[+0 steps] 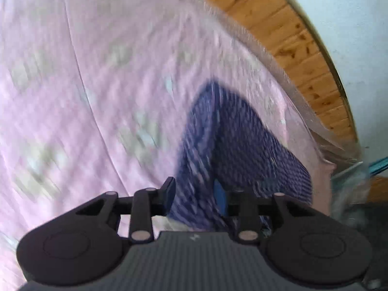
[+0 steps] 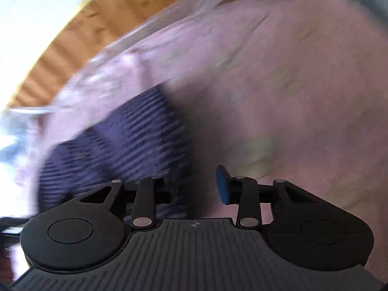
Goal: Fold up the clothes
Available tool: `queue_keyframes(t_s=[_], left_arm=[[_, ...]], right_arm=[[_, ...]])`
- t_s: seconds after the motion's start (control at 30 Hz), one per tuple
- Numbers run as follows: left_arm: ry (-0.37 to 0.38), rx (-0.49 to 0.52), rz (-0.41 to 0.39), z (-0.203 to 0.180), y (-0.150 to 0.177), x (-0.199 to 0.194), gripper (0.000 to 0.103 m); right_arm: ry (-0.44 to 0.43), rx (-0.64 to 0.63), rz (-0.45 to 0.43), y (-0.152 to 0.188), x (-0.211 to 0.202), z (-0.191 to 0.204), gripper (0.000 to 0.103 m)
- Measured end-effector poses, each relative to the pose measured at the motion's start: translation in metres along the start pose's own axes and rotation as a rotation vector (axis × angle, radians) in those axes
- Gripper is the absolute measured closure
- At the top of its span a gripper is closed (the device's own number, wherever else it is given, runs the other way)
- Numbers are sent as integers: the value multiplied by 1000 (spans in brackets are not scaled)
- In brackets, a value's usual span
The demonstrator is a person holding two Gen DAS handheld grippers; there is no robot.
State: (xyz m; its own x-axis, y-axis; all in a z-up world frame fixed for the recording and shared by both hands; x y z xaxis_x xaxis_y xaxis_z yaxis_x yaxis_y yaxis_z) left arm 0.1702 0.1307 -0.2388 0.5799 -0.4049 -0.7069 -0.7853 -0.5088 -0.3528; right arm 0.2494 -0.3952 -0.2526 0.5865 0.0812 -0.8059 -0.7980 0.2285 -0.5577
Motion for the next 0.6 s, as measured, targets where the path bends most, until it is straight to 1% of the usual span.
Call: queue_keyframes(t_s=[0.03, 0.07, 0.1, 0.17, 0.23, 0.3, 0.33, 0.37, 0.4, 0.43, 0.47, 0.5, 0.53, 0.6], left_arm=[[7, 28, -15, -9, -13, 1, 69], [26, 58, -22, -23, -27, 11, 69], [52, 92, -22, -39, -39, 25, 69], [84, 168, -6, -69, -55, 59, 68], [71, 224, 32, -88, -65, 97, 68], [44, 204, 48, -74, -64, 112, 69], [30, 190, 55, -65, -64, 118, 73], [16, 175, 62, -56, -63, 124, 87], [2, 161, 69, -47, -62, 130, 97], [-12, 147, 75, -38, -61, 136, 99], [-26, 132, 82, -29, -60, 142, 99], [-15, 99, 80, -22, -60, 142, 99], [-14, 94, 78, -22, -61, 141, 99], [-23, 103, 75, -23, -60, 139, 99]], right_arm=[[38, -55, -37, -11, -6, 1, 67], [42, -121, -75, -23, -9, 11, 67], [18, -182, -98, -34, -8, 27, 67], [-77, -290, -106, -55, 9, 71, 67], [-154, -393, -94, -67, 34, 118, 70], [-189, -477, -63, -70, 63, 149, 70], [-182, -517, -39, -68, 77, 156, 70], [-154, -556, -11, -65, 92, 157, 70], [-121, -587, 23, -60, 106, 151, 71], [-84, -609, 63, -54, 119, 141, 70], [-78, -625, 70, -49, 126, 133, 68], [-105, -637, 47, -45, 127, 126, 68], [-111, -655, 30, -42, 126, 124, 68], [-94, -685, 17, -40, 124, 125, 67]])
Point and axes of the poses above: each gripper's, at about its wrist camera, not at the fingertips, and x roughly the way its jaws point, z to its left, y to its underside, the point moved 8 cm from there along x, roughly the way its jaws point, and after that the axes turned 4 degrees about y, right-handed, at the moved point
